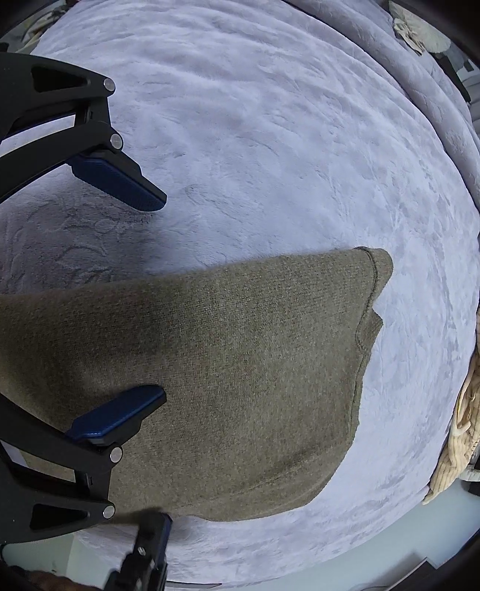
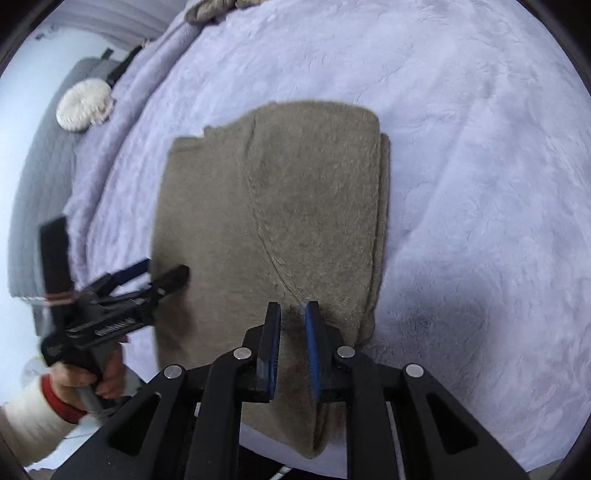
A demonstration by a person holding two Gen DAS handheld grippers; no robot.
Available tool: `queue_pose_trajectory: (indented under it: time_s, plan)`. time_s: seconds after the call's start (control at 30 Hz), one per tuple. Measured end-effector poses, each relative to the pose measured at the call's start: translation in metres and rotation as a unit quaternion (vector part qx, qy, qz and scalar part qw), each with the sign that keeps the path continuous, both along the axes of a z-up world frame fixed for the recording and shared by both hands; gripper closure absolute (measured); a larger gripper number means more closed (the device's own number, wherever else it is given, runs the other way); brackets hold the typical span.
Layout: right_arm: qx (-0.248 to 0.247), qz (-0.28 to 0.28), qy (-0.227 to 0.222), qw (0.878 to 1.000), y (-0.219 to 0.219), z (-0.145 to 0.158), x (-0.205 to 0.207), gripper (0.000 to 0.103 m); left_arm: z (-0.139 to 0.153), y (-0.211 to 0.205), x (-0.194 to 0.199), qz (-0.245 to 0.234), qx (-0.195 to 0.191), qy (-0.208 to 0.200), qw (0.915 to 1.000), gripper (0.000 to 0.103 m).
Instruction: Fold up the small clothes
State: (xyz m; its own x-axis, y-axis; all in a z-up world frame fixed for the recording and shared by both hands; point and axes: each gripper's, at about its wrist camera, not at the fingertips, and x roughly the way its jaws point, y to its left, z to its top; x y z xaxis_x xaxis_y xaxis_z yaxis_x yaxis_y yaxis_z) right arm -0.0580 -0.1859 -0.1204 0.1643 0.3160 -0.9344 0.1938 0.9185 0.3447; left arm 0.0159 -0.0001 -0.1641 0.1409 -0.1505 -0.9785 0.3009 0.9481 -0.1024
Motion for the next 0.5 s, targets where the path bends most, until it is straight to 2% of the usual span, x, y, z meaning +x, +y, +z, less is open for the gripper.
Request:
queue_pose_trajectory:
  time_s: [0.1, 0.43, 0.5]
  plan:
    - [-0.033, 0.027, -0.002, 0.999, 0.008, -0.018, -0.004, 0.094, -0.001, -0.002, 0.000, 0.000, 0.001, 0.004, 1.0000, 0.007]
    - [-0.025, -0.020, 0.028, 0.999, -0.013, -0.002, -0.018, 0.094, 0.007, 0.001, -0.003, 0.002, 0.001, 0.013, 0.9999, 0.007]
    - [-0.031, -0.024, 0.033, 0.999, -0.011, 0.003, -0.023, 0.089, 0.011, 0.001, -0.005, -0.001, 0.003, 0.014, 0.9999, 0.007]
